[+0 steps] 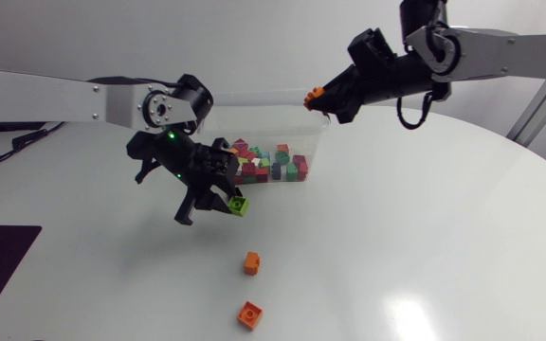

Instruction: Place the duplo bricks in the container

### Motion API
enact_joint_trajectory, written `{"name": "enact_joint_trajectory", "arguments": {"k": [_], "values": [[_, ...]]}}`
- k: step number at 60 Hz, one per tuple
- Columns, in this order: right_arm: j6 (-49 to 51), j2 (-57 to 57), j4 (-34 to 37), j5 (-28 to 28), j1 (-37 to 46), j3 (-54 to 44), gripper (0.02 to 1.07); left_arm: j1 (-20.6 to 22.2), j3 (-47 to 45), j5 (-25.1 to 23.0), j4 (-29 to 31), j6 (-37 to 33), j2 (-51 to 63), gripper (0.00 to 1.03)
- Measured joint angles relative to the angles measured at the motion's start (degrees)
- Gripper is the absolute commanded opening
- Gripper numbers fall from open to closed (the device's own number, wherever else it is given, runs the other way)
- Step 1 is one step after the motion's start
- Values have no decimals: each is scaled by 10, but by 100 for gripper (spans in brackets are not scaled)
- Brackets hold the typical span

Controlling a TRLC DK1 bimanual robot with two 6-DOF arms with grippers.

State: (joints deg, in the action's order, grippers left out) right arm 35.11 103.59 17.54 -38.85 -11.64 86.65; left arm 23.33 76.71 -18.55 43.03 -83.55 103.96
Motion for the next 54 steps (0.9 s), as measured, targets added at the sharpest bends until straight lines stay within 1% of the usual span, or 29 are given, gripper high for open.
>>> {"name": "enact_joint_trajectory", "arguments": {"k": [11,15,18,21,22,23,26,28,35,40,47,54], "values": [[-51,77,-10,37,-43,81,31,-27,0,-40,-1,42,-49,26],[-65,106,-13,58,-57,118,32,-37,0,-47,-12,62,-64,27],[-70,126,-15,73,-64,145,42,-42,0,-51,-22,76,-72,27],[-76,152,-12,84,-72,178,56,-47,0,-53,-34,93,-79,27],[-77,160,-10,90,-74,189,63,-48,0,-54,-40,102,-81,27],[-78,166,-10,92,-75,196,67,-49,0,-55,-44,106,-82,27],[-80,185,-3,101,-80,217,88,-51,1,-59,-57,125,-86,27],[-82,193,3,106,-82,223,93,-53,2,-64,-66,141,-87,27],[-84,196,12,113,-83,221,94,-58,11,-68,-111,196,-88,27],[-84,184,10,117,-82,211,94,-62,16,-67,-159,236,-88,27],[-84,132,1,119,-81,147,94,-62,20,-68,-224,298,-88,27],[-84,65,-15,119,-81,71,94,-62,45,-67,-252,346,-78,27]]}}
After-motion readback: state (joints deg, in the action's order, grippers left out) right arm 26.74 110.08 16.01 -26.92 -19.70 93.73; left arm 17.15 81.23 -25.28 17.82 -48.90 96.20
